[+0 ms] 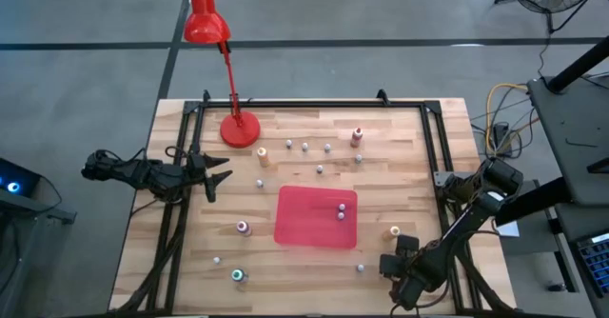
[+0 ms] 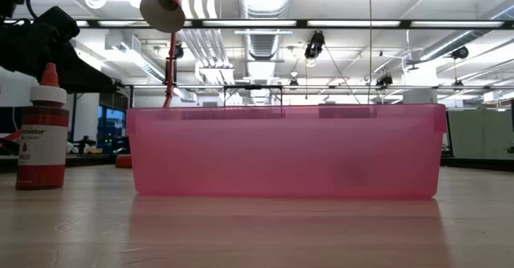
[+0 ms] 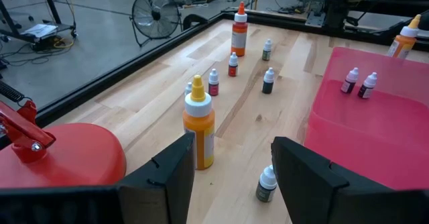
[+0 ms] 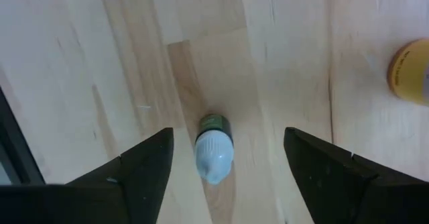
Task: Pick & Place food coloring
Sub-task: Put the small green food coloring bottle in the red bin
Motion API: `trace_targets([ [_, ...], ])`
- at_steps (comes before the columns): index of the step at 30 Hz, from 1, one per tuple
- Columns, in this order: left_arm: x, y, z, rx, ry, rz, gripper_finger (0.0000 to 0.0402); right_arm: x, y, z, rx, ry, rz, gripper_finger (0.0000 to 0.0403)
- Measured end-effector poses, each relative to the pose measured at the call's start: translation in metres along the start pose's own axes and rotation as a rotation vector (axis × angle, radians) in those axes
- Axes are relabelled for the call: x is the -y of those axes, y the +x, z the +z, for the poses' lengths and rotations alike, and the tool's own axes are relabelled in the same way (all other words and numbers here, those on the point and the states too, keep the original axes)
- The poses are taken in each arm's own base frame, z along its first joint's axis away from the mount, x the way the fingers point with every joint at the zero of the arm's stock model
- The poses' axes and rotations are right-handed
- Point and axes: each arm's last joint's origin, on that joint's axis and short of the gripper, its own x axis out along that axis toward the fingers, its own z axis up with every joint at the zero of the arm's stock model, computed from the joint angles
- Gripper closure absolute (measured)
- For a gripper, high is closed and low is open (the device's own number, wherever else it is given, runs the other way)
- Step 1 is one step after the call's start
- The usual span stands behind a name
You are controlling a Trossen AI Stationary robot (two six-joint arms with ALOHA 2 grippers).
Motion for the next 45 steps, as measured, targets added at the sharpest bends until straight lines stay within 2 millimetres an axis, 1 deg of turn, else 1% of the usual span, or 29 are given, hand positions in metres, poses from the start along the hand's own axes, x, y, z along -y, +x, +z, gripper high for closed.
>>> trace_targets([
  [17, 0.0, 0.0, 0.0, 0.0, 0.0, 0.0, 0.0232, 0.0, 0.0, 0.0, -0.006, 0.0, 0.004, 0.0238],
  [25, 0.0, 0.0, 0.0, 0.0, -0.001, 0.0, 0.0232, 0.0, 0.0, 0.0, -0.009, 0.0, -0.002, 0.0302],
  [28, 0.0, 0.0, 0.0, 0.0, -0.001, 0.0, 0.0232, -0.002, -0.004, 0.001, -0.007, -0.008, 0.004, 0.0326],
  [31, 0.0, 0.0, 0.0, 0.0, 0.0, 0.0, 0.0232, -0.008, -0.015, 0.005, -0.001, -0.031, 0.018, 0.0341],
  [35, 0.0, 0.0, 0.0, 0.0, 0.0, 0.0, 0.0232, -0.014, -0.034, 0.012, -0.003, -0.051, 0.013, 0.0338],
  [41, 0.0, 0.0, 0.0, 0.0, 0.0, 0.0, 0.0232, -0.017, -0.07, 0.024, -0.029, -0.072, -0.025, 0.0334],
  [45, 0.0, 0.0, 0.0, 0.0, 0.0, 0.0, 0.0232, -0.017, -0.096, 0.038, -0.018, -0.088, -0.008, 0.0334],
])
